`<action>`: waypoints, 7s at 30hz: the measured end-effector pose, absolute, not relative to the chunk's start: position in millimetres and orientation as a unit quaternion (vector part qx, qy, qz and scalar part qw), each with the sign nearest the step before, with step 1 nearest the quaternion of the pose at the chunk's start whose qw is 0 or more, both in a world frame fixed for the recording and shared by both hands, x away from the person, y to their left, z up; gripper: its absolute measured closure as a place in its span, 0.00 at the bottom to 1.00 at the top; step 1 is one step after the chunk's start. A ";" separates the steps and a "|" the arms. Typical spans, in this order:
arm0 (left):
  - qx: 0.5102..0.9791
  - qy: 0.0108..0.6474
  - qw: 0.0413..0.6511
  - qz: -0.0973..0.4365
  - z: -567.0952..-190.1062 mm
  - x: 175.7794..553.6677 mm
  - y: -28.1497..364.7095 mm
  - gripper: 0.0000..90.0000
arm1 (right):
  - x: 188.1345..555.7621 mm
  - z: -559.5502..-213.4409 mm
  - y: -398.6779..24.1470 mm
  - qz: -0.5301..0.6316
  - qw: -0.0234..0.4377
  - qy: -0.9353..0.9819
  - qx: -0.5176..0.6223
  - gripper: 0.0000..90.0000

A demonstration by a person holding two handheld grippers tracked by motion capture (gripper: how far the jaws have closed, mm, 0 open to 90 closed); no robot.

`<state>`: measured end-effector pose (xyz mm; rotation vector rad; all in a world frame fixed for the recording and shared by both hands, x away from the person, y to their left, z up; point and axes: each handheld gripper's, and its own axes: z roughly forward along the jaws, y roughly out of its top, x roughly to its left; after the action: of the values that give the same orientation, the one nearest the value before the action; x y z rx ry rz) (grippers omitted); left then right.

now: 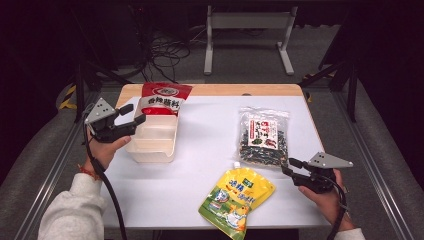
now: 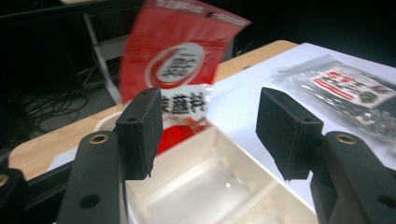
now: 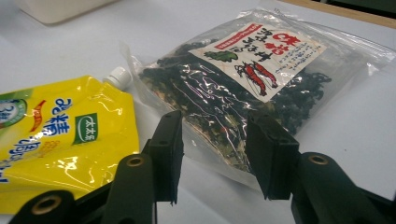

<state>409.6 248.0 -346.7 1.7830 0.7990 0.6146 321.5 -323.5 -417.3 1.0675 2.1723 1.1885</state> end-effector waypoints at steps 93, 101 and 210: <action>0.838 0.268 0.471 0.057 -435.3 448.7 32.1 0.15 | 403.5 -444.0 -326.4 0.478 0.172 0.755 0.414 0.84; 0.834 0.305 0.459 0.019 -454.0 480.8 8.2 0.14 | 401.6 -443.6 -318.9 0.488 0.196 0.755 0.391 0.84; 0.751 0.283 0.554 0.221 -336.3 448.5 259.2 0.86 | 319.0 -434.5 -320.2 0.411 0.219 0.793 0.393 0.35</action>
<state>448.5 259.2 -336.3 1.7743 0.6692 0.5229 319.0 -320.2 -434.5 1.0869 2.1940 1.1363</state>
